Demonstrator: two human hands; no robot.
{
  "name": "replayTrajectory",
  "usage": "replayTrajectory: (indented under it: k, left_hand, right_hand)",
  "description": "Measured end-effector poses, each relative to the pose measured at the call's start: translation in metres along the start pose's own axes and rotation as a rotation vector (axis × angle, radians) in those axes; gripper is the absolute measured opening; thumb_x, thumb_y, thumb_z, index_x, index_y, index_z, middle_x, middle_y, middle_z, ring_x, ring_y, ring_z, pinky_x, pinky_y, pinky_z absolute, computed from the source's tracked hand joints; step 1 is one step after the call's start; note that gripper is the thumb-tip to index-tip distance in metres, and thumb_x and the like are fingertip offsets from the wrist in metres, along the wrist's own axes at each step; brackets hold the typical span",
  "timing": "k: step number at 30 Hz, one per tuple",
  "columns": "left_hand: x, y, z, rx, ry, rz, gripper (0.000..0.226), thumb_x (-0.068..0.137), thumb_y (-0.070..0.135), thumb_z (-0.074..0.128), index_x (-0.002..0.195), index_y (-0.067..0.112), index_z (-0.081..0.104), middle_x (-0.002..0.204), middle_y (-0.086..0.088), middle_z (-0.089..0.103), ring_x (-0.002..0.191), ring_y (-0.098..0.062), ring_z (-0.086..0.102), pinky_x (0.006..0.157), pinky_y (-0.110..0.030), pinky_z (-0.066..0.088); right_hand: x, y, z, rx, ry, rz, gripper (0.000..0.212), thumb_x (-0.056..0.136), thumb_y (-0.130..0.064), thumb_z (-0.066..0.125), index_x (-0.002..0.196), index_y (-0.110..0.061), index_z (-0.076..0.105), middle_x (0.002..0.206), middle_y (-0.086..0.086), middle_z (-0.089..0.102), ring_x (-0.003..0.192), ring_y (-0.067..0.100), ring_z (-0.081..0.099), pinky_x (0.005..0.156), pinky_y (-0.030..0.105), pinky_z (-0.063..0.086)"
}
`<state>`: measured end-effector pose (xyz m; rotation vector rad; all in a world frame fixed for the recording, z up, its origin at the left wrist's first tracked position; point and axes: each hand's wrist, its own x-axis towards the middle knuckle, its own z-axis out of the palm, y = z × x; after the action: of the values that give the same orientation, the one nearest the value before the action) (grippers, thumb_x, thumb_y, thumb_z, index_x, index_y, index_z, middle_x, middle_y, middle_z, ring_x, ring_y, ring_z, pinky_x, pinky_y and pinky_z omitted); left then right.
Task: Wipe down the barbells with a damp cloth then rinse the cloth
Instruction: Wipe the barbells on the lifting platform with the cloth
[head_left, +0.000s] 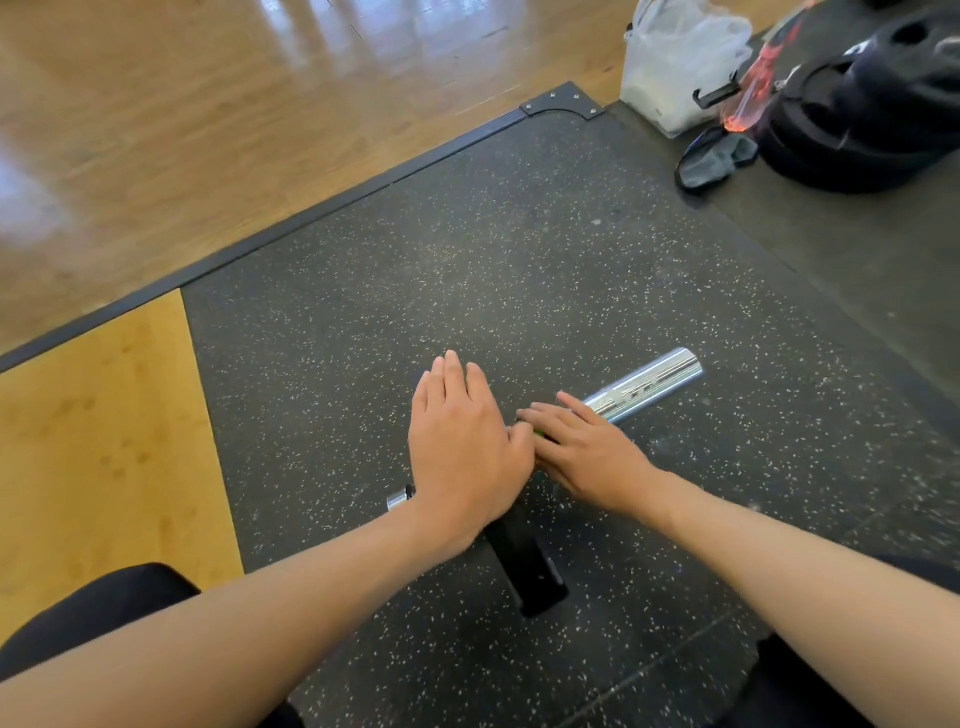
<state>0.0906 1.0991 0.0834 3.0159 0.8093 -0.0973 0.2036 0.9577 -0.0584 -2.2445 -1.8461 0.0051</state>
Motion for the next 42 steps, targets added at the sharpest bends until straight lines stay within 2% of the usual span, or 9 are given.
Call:
replayTrajectory:
  k: [7,10,16,23,27,31,34,38,42]
  left_hand:
    - [-0.001,-0.001,0.001,-0.039,0.024,-0.004,0.08,0.083,0.041,0.026,0.145,-0.006,0.044,0.153,-0.026,0.04,0.143,-0.037,0.037,0.122,-0.044,0.025]
    - [-0.002,-0.001,0.002,-0.045,0.041,-0.004,0.075,0.084,0.037,0.031,0.143,-0.006,0.046,0.152,-0.026,0.042,0.142,-0.036,0.039,0.122,-0.044,0.027]
    - [-0.005,0.001,0.0,-0.035,0.029,-0.002,0.08,0.081,0.039,0.029,0.147,-0.005,0.041,0.156,-0.025,0.036,0.146,-0.035,0.033,0.123,-0.043,0.023]
    - [-0.003,0.0,-0.001,-0.048,0.017,0.007,0.087,0.08,0.042,0.018,0.15,-0.006,0.035,0.157,-0.024,0.034,0.147,-0.034,0.031,0.124,-0.043,0.02]
    - [-0.002,-0.001,0.004,-0.047,0.041,0.007,0.076,0.083,0.035,0.031,0.145,-0.007,0.042,0.153,-0.026,0.04,0.144,-0.036,0.037,0.122,-0.044,0.027]
    - [-0.005,-0.002,0.004,-0.035,0.037,0.015,0.08,0.082,0.038,0.027,0.148,-0.006,0.038,0.154,-0.025,0.038,0.145,-0.035,0.035,0.122,-0.044,0.026]
    - [-0.004,-0.001,0.002,-0.051,0.031,0.017,0.086,0.081,0.042,0.021,0.153,-0.005,0.029,0.158,-0.023,0.034,0.148,-0.034,0.031,0.124,-0.043,0.022]
    - [-0.003,0.0,0.001,-0.061,0.018,0.018,0.09,0.079,0.044,0.015,0.155,-0.003,0.024,0.16,-0.021,0.03,0.15,-0.032,0.026,0.125,-0.042,0.018]
    - [-0.004,-0.001,0.001,-0.068,0.019,0.012,0.085,0.082,0.042,0.023,0.154,-0.003,0.027,0.16,-0.022,0.031,0.149,-0.032,0.027,0.125,-0.043,0.019]
  right_hand:
    - [0.071,-0.021,-0.019,0.021,-0.308,0.597,0.042,0.097,-0.033,0.034,0.075,-0.02,0.068,0.084,-0.001,0.071,0.087,0.02,0.067,0.121,0.043,0.02]
    - [0.064,-0.041,-0.01,0.02,-0.273,0.398,0.029,0.096,-0.025,0.042,0.098,-0.022,0.07,0.097,-0.001,0.073,0.096,0.021,0.068,0.118,0.043,0.031]
    - [-0.011,-0.002,0.001,-0.057,0.005,0.076,0.045,0.104,-0.034,0.035,0.144,-0.018,0.051,0.144,0.007,0.056,0.131,0.026,0.052,0.116,0.051,0.037]
    - [0.052,0.003,-0.027,-0.11,-0.296,0.585,0.048,0.104,-0.034,0.026,0.095,-0.018,0.07,0.104,0.006,0.071,0.092,0.022,0.066,0.124,0.047,0.015]
    - [0.047,-0.035,-0.005,-0.07,-0.202,0.317,0.062,0.098,-0.038,0.015,0.13,-0.02,0.065,0.124,0.005,0.069,0.116,0.025,0.063,0.124,0.048,0.022]
    - [-0.003,-0.017,0.002,-0.051,-0.112,0.03,0.052,0.104,-0.036,0.033,0.154,-0.023,0.035,0.16,0.009,0.039,0.146,0.032,0.039,0.121,0.051,0.029]
    - [-0.023,0.026,-0.013,-0.13,-0.143,0.035,0.049,0.108,-0.042,0.033,0.156,-0.034,0.03,0.161,0.003,0.038,0.145,0.028,0.039,0.122,0.051,0.026]
    - [0.005,0.042,-0.035,-0.118,-0.268,0.366,0.056,0.102,-0.044,0.017,0.128,-0.028,0.064,0.123,-0.002,0.066,0.116,0.02,0.063,0.125,0.049,0.015]
    - [0.055,0.001,-0.036,-0.075,-0.343,0.527,0.046,0.103,-0.033,0.029,0.09,-0.019,0.071,0.1,0.004,0.07,0.095,0.022,0.066,0.124,0.047,0.014]
